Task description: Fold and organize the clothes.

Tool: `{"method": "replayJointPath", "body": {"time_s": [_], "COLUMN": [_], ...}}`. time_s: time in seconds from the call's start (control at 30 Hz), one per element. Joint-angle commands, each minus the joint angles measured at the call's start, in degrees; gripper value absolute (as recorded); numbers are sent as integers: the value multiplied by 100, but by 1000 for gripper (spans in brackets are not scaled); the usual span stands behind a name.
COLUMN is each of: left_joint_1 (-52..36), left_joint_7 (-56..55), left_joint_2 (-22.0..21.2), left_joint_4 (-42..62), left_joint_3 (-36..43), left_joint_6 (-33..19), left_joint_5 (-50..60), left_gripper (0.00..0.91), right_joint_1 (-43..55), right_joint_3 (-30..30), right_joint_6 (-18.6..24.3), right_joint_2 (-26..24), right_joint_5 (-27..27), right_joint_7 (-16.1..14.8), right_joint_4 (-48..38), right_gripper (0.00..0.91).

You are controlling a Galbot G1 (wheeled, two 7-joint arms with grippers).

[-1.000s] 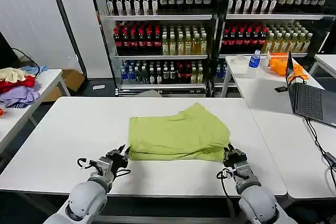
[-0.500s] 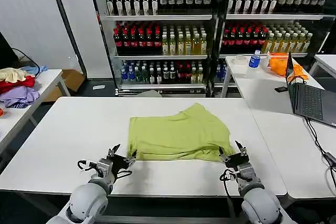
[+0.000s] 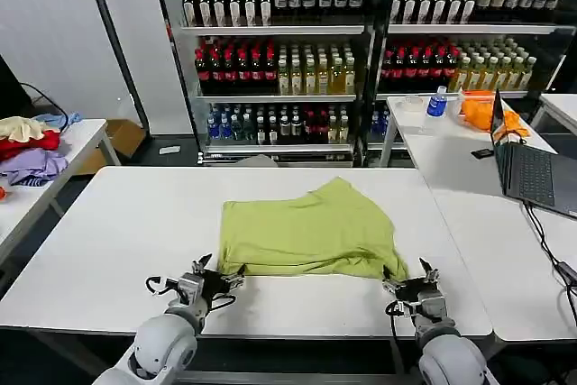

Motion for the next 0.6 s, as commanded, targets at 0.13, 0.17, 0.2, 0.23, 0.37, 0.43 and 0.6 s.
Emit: {"method": "replayJointPath", "body": {"time_s": [0.13,0.17,0.2,0.23,0.37,0.43,0.6], "left_joint_1": [-85,-68,-56,-46,-8,5,103], "left_joint_7": [-43,-40,-38,-34,-4,8,59], "left_joint_2": [-57,-52,-51,-46,-35,-34,2], "left_joint_4": [315,327,327,321,335,356,294], "left_joint_3": [35,28,23,20,17,16,-14], "left_joint_6": [-16,-18,-18,-18,-8,-5,-6], "left_joint_5": [-34,-37,-38,-40,-43,-41,-43], "left_gripper": [20,20,20,20,20,20,20], "right_joint_1": [190,200,204,211,241,245,211], "right_joint_3": [-175,-200,-211,-225,-273,-287,-288], "right_joint_6": [-234,-213,-199,-188,-180,-177,-160], "right_joint_2": [136,135,135,135,141,139,104], "right_joint_5": [633,609,598,587,578,566,519], "right_joint_7": [74,60,56,49,15,-2,-32], "right_joint_4": [-295,-314,-325,-333,-333,-322,-277], "right_gripper": [0,0,0,0,0,0,0]}}
